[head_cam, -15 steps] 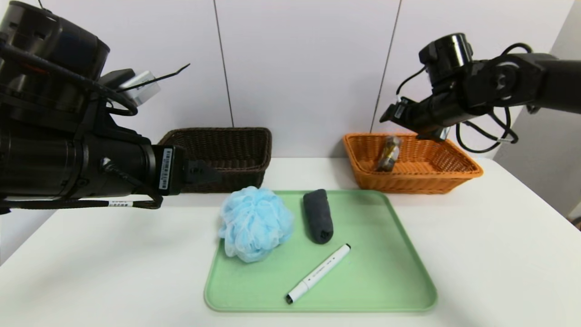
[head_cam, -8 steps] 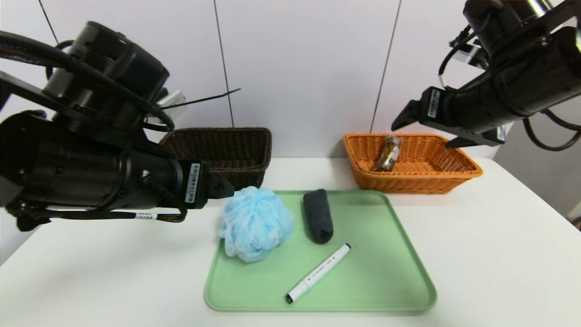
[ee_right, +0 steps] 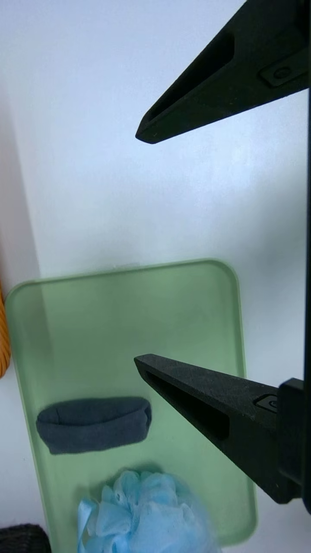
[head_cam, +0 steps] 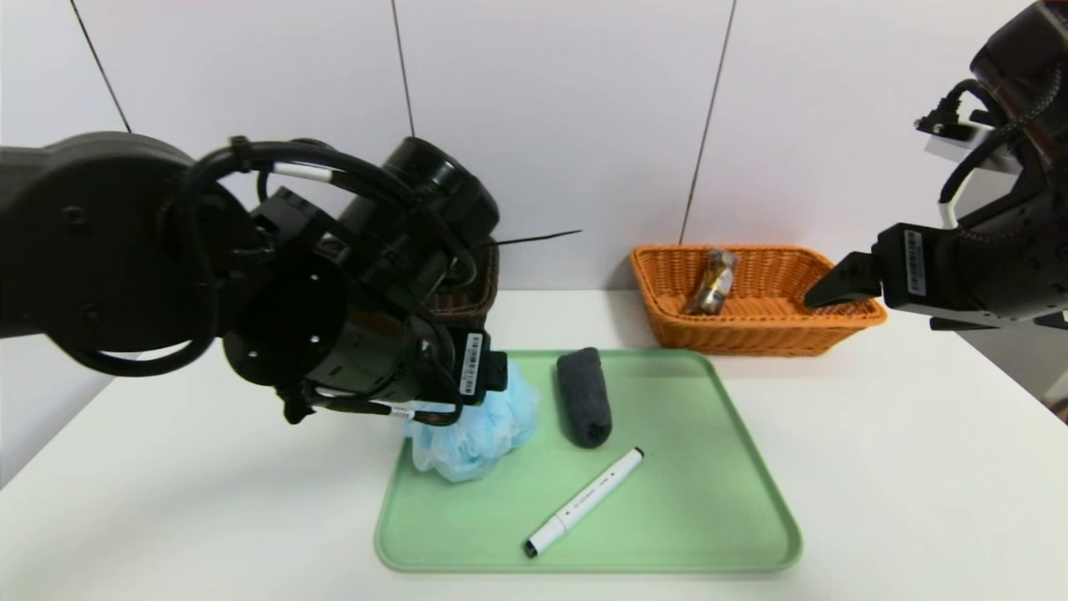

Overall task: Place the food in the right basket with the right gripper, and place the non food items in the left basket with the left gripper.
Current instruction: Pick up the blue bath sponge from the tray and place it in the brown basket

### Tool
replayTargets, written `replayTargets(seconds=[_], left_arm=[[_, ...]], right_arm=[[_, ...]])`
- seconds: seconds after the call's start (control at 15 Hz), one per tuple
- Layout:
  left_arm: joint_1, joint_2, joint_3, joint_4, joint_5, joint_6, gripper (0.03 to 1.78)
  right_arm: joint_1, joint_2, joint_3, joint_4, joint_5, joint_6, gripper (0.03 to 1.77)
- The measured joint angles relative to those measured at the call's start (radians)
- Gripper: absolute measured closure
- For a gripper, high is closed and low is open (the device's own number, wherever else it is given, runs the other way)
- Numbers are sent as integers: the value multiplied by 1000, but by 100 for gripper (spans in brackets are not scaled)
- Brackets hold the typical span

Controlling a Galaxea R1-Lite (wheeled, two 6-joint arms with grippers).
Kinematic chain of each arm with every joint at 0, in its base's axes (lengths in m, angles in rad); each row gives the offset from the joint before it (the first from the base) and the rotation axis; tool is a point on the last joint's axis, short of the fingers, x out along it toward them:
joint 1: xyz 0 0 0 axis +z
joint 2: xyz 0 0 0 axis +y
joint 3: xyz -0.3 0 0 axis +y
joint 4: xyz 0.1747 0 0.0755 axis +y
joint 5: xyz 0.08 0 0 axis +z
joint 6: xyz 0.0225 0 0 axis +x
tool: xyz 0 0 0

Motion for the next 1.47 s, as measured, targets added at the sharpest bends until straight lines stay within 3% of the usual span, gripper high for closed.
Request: replayTargets(seconds=[0.27, 0.67, 1.47], left_arm=[[-11, 110, -73, 17, 25, -17, 12], [-9, 238, -160, 13, 62, -47, 12], [39, 317, -168, 18, -30, -52, 12]], right_arm=[[-25, -48, 120, -110, 0, 0, 11], [-30, -62, 160, -117, 2, 1, 11], [-28, -65, 162, -117, 3, 0, 11]])
